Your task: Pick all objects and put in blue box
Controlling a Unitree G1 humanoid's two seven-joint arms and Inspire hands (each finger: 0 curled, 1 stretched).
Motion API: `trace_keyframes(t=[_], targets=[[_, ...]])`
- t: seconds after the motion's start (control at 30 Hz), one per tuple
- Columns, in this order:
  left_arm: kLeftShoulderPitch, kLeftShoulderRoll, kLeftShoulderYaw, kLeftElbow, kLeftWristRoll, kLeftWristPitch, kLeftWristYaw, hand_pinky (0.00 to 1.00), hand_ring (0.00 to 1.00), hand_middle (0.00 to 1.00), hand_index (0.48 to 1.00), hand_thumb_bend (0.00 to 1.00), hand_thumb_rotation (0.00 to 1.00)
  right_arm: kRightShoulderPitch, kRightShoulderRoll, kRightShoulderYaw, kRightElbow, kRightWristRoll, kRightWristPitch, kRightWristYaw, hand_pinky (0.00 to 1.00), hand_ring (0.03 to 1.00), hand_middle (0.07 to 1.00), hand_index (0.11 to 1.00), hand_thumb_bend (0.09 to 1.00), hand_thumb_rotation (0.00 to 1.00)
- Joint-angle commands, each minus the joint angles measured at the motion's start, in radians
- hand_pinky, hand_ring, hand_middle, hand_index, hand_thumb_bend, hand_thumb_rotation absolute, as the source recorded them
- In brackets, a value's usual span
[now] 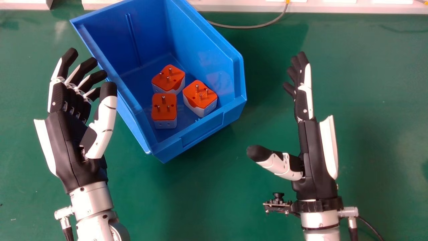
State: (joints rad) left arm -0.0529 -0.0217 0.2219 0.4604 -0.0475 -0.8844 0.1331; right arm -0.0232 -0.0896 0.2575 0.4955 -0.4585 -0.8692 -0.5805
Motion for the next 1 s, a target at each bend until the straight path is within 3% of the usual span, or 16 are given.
trace_keyframes(t=[0.0, 0.1, 0.17, 0.23, 0.4, 0.57, 0.8, 0.97], targets=[[0.009, 0.003, -0.002, 0.011, -0.003, -0.011, -0.011, 0.62, 0.7, 0.77, 0.83, 0.57, 0.37, 0.007, 0.007, -0.014, -0.034, 0.024, -0.036, 0.021, 0.89, 0.961, 0.986, 1.0, 0.908, 0.91], [0.009, 0.004, 0.0, 0.019, 0.001, -0.02, -0.008, 0.61, 0.7, 0.77, 0.831, 0.57, 0.37, 0.019, 0.014, -0.02, -0.041, 0.028, -0.042, 0.045, 0.9, 0.966, 0.989, 1.0, 0.903, 0.91], [0.007, 0.004, 0.001, 0.027, -0.005, -0.029, -0.011, 0.61, 0.7, 0.77, 0.831, 0.57, 0.37, 0.024, 0.02, -0.025, -0.042, 0.031, -0.044, 0.055, 0.9, 0.967, 0.99, 1.0, 0.902, 0.92], [0.006, 0.004, 0.003, 0.031, -0.003, -0.034, -0.009, 0.62, 0.7, 0.77, 0.83, 0.57, 0.37, 0.026, 0.026, -0.032, -0.039, 0.028, -0.047, 0.057, 0.91, 0.97, 0.991, 1.0, 0.901, 0.91], [0.001, 0.004, 0.005, 0.031, 0.009, -0.026, 0.001, 0.62, 0.7, 0.76, 0.826, 0.57, 0.37, 0.028, 0.039, -0.046, -0.029, 0.044, -0.052, 0.081, 0.91, 0.972, 0.995, 1.0, 0.896, 0.91], [-0.001, 0.004, 0.004, 0.014, 0.02, -0.016, 0.012, 0.62, 0.69, 0.76, 0.821, 0.58, 0.37, 0.033, 0.05, -0.056, -0.042, 0.03, -0.042, 0.094, 0.92, 0.975, 0.997, 1.0, 0.897, 0.91], [-0.011, 0.013, 0.003, 0.002, -0.007, 0.002, -0.01, 0.63, 0.7, 0.77, 0.813, 0.62, 0.39, 0.028, 0.074, -0.053, -0.044, 0.035, -0.042, 0.116, 0.92, 0.979, 0.999, 1.0, 0.899, 0.94], [-0.017, 0.009, 0.004, -0.026, -0.01, 0.033, -0.003, 0.64, 0.7, 0.77, 0.816, 0.64, 0.4, 0.036, 0.083, -0.061, -0.07, 0.035, -0.024, 0.135, 0.94, 0.988, 1.0, 1.0, 0.894, 0.96]])
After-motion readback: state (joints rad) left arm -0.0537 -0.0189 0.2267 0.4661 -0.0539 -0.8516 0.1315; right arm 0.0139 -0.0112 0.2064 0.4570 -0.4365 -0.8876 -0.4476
